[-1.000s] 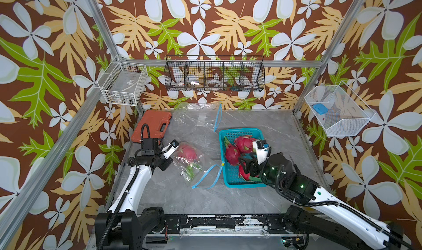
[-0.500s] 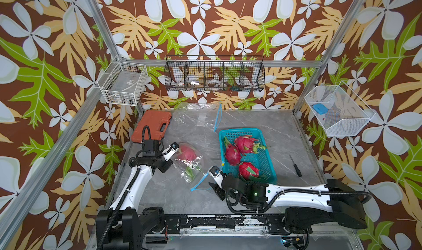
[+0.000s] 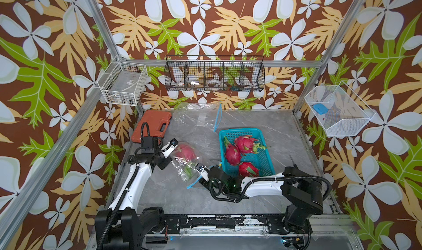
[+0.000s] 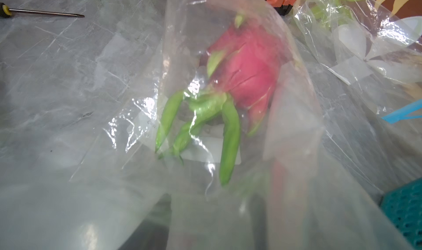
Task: Open the zip-top bag and take out the dragon fruit
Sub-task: Pick up the dragon fruit from the zipper food storage bag.
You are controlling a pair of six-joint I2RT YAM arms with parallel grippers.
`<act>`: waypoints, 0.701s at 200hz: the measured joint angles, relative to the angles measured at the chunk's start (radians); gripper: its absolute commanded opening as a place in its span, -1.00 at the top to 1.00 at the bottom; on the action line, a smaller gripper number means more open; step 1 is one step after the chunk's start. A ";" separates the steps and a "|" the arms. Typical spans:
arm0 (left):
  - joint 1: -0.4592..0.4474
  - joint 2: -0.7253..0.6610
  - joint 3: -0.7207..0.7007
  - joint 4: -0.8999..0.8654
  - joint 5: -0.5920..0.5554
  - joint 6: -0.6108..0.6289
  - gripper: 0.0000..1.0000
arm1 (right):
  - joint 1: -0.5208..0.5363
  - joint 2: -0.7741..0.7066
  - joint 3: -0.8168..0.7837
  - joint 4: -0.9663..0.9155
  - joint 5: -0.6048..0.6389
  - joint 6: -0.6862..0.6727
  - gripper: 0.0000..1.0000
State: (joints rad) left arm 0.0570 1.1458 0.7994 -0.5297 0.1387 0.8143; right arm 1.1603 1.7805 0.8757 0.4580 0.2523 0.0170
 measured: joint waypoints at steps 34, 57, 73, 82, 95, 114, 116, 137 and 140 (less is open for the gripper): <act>0.000 -0.010 -0.016 0.002 -0.001 0.003 1.00 | -0.003 0.050 0.010 0.098 0.002 -0.024 0.25; 0.000 -0.013 -0.021 -0.001 -0.005 0.015 1.00 | -0.011 0.077 0.010 0.158 0.006 -0.032 0.46; 0.000 -0.015 -0.021 -0.001 -0.010 0.023 1.00 | -0.019 0.097 0.023 0.183 0.010 -0.034 0.63; 0.000 -0.018 -0.021 0.000 -0.011 0.024 1.00 | -0.020 0.103 0.032 0.193 0.010 -0.035 0.73; 0.000 -0.020 -0.021 0.000 -0.018 0.026 1.00 | -0.019 0.108 0.045 0.200 0.010 -0.035 0.83; 0.002 -0.021 -0.020 0.000 -0.026 0.026 1.00 | -0.019 0.106 0.048 0.207 0.008 -0.035 0.96; 0.002 -0.021 -0.019 0.000 -0.026 0.026 1.00 | -0.019 0.106 0.046 0.207 0.008 -0.035 0.97; 0.019 -0.023 -0.008 0.004 -0.037 0.026 1.00 | -0.019 0.083 0.017 0.207 0.005 -0.030 1.00; 0.024 -0.023 -0.005 0.005 -0.039 0.027 1.00 | -0.019 0.080 0.014 0.207 0.005 -0.027 1.00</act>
State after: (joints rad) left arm 0.0807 1.1225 0.7940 -0.5247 0.0994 0.8410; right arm 1.1408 1.8603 0.8894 0.6651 0.2569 -0.0101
